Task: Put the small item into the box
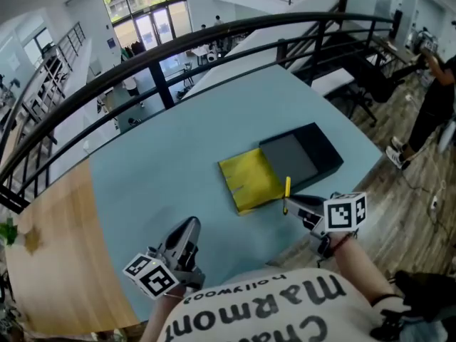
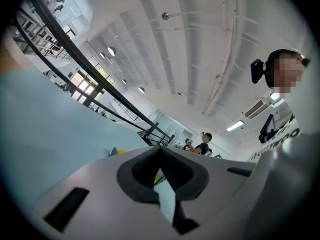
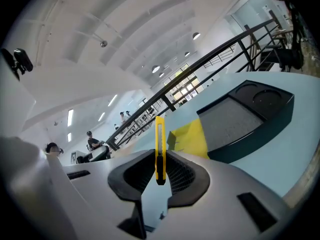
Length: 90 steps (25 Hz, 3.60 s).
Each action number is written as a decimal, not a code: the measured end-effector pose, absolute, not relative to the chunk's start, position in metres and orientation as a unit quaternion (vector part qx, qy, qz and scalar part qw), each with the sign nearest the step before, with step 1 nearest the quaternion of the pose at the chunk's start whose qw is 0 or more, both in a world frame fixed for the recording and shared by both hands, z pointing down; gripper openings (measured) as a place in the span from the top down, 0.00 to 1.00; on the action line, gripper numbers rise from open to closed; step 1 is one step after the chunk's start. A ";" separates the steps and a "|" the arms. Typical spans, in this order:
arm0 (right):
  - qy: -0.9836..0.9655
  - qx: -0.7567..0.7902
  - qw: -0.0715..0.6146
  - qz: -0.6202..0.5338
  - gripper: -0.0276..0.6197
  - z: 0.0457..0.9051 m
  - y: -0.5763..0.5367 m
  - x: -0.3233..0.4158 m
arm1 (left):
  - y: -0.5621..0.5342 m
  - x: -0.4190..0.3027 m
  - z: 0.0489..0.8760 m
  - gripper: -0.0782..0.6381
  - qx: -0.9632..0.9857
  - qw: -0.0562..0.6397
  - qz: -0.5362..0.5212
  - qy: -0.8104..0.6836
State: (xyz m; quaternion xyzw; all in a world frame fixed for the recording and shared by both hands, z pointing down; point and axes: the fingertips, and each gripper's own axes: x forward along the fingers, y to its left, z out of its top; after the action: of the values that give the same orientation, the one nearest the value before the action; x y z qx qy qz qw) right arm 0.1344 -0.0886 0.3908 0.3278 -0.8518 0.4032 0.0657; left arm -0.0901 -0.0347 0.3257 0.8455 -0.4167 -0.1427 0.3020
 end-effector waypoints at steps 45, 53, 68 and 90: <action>-0.893 0.280 0.130 0.326 0.83 0.420 -0.178 0.102 | -0.090 -0.032 0.397 0.89 0.839 0.311 -0.054 -0.443; -0.889 0.288 0.138 0.327 0.83 0.414 -0.180 0.100 | -0.101 -0.025 0.391 0.89 0.843 0.318 -0.071 -0.428; -0.895 0.307 0.204 0.251 0.83 0.412 -0.207 0.081 | -0.127 -0.011 0.393 0.89 0.861 0.328 -0.073 -0.382; -0.819 0.321 0.370 0.298 0.83 0.482 -0.230 0.045 | -0.169 0.010 0.397 0.89 0.884 0.296 -0.061 -0.356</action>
State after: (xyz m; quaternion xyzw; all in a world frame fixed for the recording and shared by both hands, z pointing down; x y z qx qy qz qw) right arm 0.0448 -0.2302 0.4818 0.3213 -0.8194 0.2976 0.3698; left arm 0.0098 -0.1687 0.3970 0.8841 -0.3563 -0.0610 0.2960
